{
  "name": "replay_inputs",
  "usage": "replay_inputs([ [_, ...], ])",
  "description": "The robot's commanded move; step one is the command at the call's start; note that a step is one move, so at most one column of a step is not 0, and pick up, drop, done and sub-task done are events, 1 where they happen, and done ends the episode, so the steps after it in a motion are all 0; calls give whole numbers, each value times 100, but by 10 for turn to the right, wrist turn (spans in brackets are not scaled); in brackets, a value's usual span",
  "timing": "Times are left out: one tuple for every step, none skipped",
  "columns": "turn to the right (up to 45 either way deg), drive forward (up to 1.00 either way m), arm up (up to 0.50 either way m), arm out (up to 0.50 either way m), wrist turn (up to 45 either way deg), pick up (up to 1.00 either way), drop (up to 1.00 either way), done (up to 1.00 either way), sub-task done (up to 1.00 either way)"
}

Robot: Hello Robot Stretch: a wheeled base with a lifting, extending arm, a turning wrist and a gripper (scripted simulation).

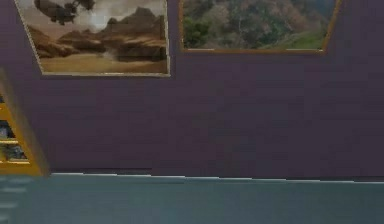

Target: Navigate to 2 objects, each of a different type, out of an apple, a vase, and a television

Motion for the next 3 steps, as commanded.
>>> replay_inputs([
  [0, 5, 0, 0, 0, 0, 0, 0, 0],
  [450, 0, 0, 0, 0, 0, 0, 0, 0],
  [450, 0, 0, 0, 0, 0, 0, 0, 0],
])
